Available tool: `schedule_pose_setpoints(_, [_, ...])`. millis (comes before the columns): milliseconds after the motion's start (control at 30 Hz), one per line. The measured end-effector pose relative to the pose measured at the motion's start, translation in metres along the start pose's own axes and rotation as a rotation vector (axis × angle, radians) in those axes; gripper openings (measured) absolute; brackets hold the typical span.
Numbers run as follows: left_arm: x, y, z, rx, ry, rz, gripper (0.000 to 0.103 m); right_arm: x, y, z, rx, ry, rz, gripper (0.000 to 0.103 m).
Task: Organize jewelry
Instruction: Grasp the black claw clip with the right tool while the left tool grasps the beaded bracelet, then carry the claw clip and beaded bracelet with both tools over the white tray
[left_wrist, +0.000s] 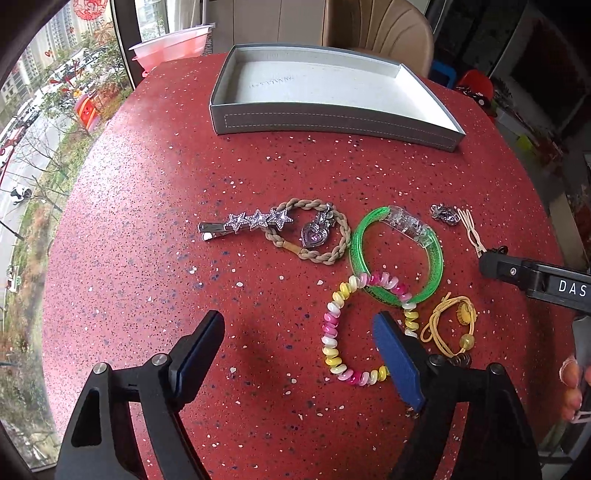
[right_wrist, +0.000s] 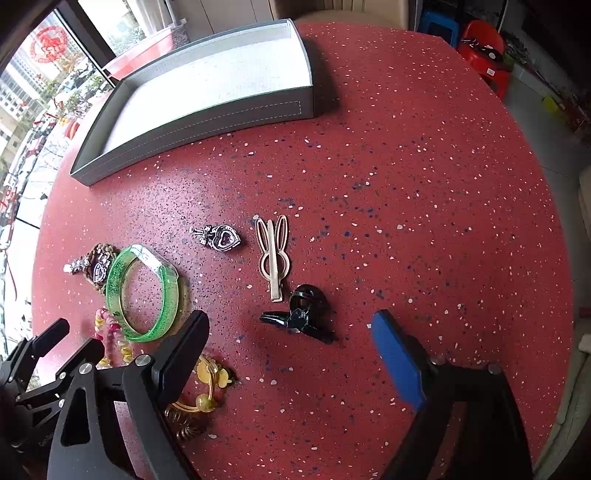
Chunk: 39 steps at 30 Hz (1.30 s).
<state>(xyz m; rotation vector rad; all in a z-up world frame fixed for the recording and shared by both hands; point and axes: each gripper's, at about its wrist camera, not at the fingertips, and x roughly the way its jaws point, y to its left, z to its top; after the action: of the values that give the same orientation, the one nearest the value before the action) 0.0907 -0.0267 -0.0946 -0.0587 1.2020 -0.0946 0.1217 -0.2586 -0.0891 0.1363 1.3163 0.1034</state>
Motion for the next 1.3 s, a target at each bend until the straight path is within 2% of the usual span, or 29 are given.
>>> schedule_pose_setpoints(100, [0.005, -0.005, 0.003, 0.017, 0.011, 0.008, 0.080, 0.006, 0.002, 0.005, 0.007, 0.019, 0.007, 0.066])
schedule_pose_setpoints(167, [0.007, -0.008, 0.003, 0.030, 0.013, 0.029, 0.073, 0.006, 0.002, 0.006, 0.018, 0.018, 0.005, 0.061])
schedule_pose_setpoints(233, [0.009, -0.012, 0.002, 0.048, 0.021, 0.043, 0.056, 0.006, 0.003, 0.006, 0.020, 0.020, 0.002, 0.053])
schedule_pose_setpoints(300, [0.010, -0.015, 0.002, 0.059, 0.019, 0.052, 0.052, 0.005, 0.001, 0.005, 0.016, 0.021, -0.004, 0.037])
schedule_pose_setpoints(367, [0.010, -0.017, 0.002, 0.077, 0.013, 0.068, 0.035, 0.006, -0.001, 0.005, 0.019, 0.025, 0.004, 0.038])
schedule_pose_setpoints(400, [0.010, -0.016, 0.003, 0.080, 0.016, 0.049, 0.027, 0.005, -0.002, 0.005, 0.022, 0.024, 0.009, 0.038])
schedule_pose_setpoints(500, [0.008, -0.010, 0.004, 0.048, 0.029, -0.014, 0.027, 0.000, -0.009, 0.002, 0.025, 0.017, 0.031, 0.038])
schedule_pose_setpoints(667, [-0.003, 0.000, 0.008, 0.020, 0.016, -0.066, 0.027, -0.015, -0.020, 0.002, 0.045, 0.004, 0.095, 0.038])
schedule_pose_setpoints(900, [-0.028, 0.008, 0.032, 0.025, -0.040, -0.104, 0.027, -0.036, -0.021, 0.028, 0.049, -0.048, 0.157, 0.038])
schedule_pose_setpoints(1100, [-0.040, 0.012, 0.079, -0.015, -0.102, -0.111, 0.027, -0.041, -0.009, 0.076, 0.017, -0.096, 0.198, 0.038])
schedule_pose_setpoints(1300, [-0.026, 0.025, 0.145, -0.070, -0.150, -0.068, 0.027, -0.029, 0.008, 0.132, -0.010, -0.123, 0.228, 0.038])
